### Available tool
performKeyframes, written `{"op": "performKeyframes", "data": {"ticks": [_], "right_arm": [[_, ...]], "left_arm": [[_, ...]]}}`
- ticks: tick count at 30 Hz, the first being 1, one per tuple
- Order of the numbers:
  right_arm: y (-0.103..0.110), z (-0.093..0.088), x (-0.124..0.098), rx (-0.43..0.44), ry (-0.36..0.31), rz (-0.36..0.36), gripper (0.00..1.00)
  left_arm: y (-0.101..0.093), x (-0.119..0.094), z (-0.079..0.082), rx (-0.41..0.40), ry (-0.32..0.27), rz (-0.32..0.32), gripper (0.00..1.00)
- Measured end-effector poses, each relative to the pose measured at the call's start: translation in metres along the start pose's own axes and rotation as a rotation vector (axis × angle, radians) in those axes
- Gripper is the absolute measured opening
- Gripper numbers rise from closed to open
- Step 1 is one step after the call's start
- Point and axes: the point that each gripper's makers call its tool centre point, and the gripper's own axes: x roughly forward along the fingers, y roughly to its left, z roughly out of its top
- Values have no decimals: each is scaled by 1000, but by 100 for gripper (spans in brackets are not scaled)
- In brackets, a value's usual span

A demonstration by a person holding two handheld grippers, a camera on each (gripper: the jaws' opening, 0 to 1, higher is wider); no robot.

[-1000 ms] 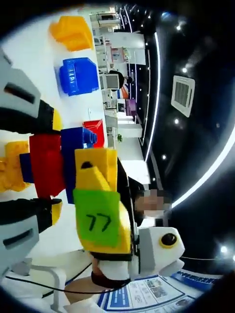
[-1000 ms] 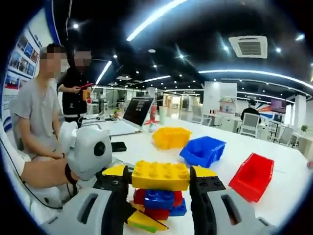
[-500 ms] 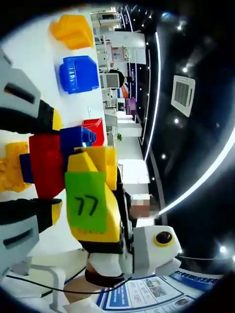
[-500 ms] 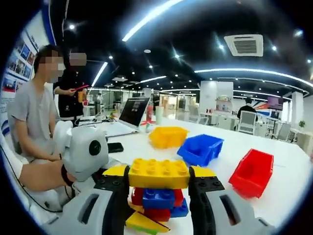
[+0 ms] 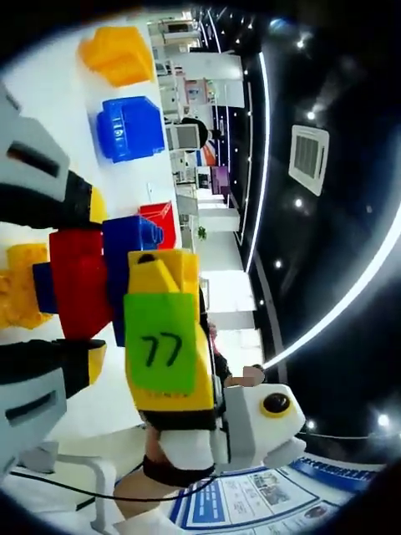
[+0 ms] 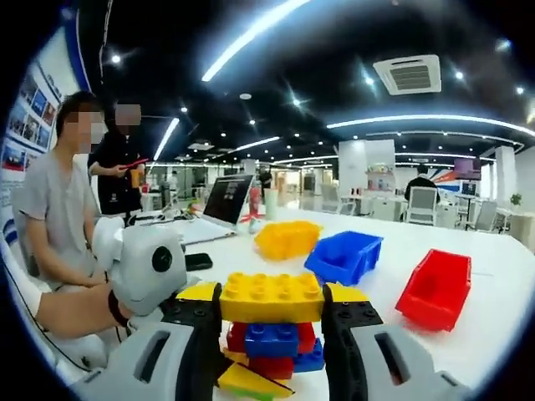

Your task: Take apart the toy blocks one by one and place each separated block into its matching bin, sorting the blocks by their type until all the connected pieces are disassembled and separated into the correct bins

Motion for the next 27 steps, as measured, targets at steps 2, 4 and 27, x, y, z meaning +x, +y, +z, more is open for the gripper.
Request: {"op": "performKeyframes", "data": {"ticks": [2,4,27], "right_arm": [[1,0,1,-8,4,-3,48],[3,2,1,57,-15,10,48],[-25,49,-30,103,-116,-22,48]], "left_arm": [[1,1,0,-2,2,-1,52],[0,1,0,-3,1,-2,52],[-25,2,-4,14,66,-18,52]]}}
